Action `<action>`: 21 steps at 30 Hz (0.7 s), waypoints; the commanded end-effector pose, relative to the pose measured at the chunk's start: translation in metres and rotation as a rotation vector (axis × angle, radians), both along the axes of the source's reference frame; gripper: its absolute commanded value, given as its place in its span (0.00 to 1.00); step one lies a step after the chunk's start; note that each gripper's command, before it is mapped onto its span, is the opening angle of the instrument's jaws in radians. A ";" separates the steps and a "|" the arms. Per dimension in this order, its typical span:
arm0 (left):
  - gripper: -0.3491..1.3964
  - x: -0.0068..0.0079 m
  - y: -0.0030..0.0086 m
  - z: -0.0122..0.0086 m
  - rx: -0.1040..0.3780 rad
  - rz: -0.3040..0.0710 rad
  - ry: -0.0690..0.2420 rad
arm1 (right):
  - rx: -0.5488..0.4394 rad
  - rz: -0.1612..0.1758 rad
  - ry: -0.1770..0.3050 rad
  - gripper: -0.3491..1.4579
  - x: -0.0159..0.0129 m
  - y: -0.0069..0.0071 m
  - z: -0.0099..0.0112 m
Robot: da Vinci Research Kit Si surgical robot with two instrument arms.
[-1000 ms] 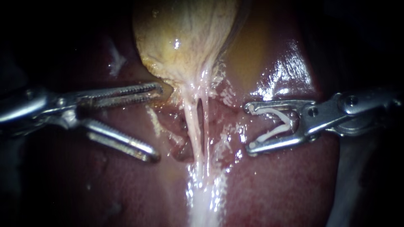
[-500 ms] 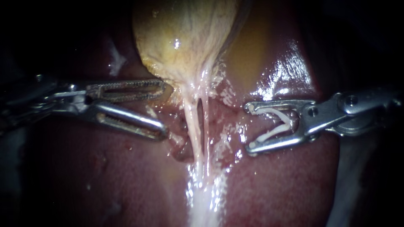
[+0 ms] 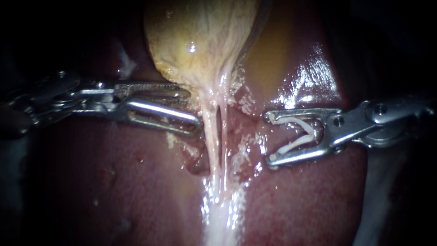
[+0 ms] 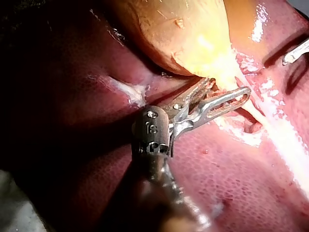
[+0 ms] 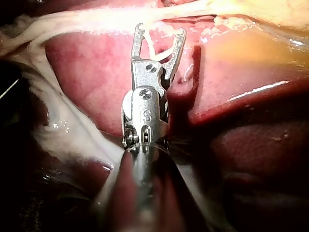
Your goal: Grabbing gallbladder
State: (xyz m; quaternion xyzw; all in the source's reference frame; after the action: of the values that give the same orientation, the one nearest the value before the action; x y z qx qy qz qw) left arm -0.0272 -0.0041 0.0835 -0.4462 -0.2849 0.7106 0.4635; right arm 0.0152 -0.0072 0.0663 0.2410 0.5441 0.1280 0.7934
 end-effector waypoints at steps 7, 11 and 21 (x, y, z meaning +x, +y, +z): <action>0.39 0.0006 0.0000 -0.0002 0.053 -0.025 -0.003 | 0.000 0.000 0.000 0.47 0.0000 0.0000 0.0000; 0.32 0.0008 -0.0001 -0.0002 0.053 -0.024 -0.004 | 0.000 0.000 0.000 0.47 0.0000 0.0000 0.0000; 0.00 0.0014 -0.0002 -0.0008 0.068 0.004 0.043 | 0.000 0.000 0.000 0.47 0.0000 0.0000 0.0000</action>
State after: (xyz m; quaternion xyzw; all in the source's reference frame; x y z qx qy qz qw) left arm -0.0258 -0.0043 0.0826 -0.4124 -0.2995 0.7118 0.4832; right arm 0.0152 -0.0072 0.0663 0.2409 0.5442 0.1281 0.7933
